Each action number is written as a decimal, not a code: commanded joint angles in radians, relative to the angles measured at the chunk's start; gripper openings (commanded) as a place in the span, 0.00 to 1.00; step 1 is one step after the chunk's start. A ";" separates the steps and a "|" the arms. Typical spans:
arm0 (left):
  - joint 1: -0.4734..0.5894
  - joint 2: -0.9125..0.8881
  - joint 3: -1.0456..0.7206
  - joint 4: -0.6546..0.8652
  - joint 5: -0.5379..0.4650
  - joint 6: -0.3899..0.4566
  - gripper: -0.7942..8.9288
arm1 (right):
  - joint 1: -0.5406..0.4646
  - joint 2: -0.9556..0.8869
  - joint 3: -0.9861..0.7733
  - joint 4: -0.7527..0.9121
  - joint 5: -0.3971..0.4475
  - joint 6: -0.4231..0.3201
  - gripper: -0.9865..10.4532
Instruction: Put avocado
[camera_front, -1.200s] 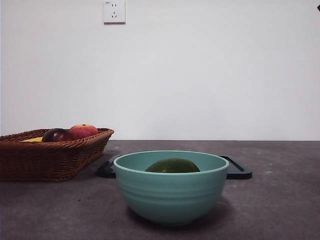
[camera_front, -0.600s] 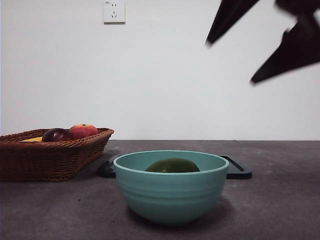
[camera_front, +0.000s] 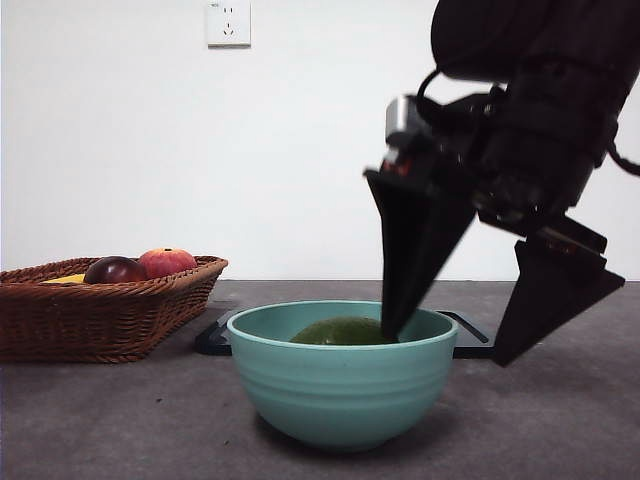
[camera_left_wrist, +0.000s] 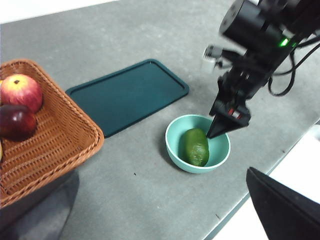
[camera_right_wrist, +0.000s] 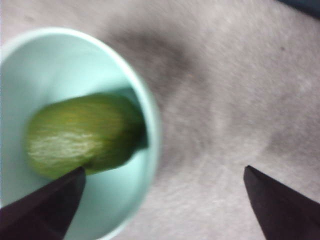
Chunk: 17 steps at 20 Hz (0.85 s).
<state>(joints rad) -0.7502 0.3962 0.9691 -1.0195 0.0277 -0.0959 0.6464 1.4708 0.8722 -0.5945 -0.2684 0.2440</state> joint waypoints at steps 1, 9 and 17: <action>-0.006 0.002 0.004 0.014 -0.003 -0.002 0.66 | 0.013 0.034 0.020 0.003 0.021 0.012 0.50; -0.006 0.002 0.004 0.024 -0.003 -0.001 0.66 | 0.019 0.053 0.020 0.020 0.033 0.027 0.32; -0.006 0.002 0.004 0.024 -0.003 -0.002 0.66 | 0.041 0.059 0.020 0.074 0.032 0.101 0.09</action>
<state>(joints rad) -0.7502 0.3962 0.9684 -1.0058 0.0277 -0.0959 0.6773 1.5101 0.8726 -0.5278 -0.2386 0.3210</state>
